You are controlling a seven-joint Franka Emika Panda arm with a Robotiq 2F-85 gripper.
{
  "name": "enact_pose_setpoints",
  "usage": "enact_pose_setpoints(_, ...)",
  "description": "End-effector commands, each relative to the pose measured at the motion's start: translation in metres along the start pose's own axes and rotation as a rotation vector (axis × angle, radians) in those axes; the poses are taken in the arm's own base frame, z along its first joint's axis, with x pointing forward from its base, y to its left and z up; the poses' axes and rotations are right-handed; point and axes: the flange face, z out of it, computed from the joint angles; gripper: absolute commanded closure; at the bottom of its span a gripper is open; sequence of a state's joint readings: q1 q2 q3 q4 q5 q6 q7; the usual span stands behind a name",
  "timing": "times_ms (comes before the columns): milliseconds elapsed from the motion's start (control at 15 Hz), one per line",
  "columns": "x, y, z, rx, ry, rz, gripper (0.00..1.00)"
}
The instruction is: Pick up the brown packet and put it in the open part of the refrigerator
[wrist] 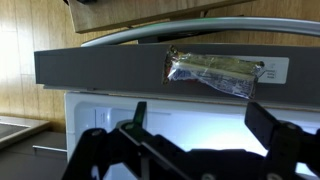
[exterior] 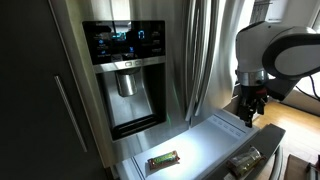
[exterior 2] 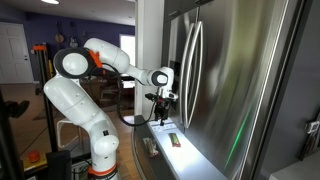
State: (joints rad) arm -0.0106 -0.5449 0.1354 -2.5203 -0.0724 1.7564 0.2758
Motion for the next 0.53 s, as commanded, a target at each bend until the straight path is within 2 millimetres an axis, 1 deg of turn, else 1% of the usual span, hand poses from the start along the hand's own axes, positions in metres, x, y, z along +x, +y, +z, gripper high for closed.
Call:
enact_pose_setpoints(0,-0.002,-0.004,0.003,0.002,-0.007,-0.011,0.0)
enact_pose_setpoints(200,-0.011,-0.013,0.019,0.014,-0.048,0.028,0.0)
enact_pose_setpoints(467,-0.022,-0.014,0.041,0.044,-0.071,0.139,0.0)
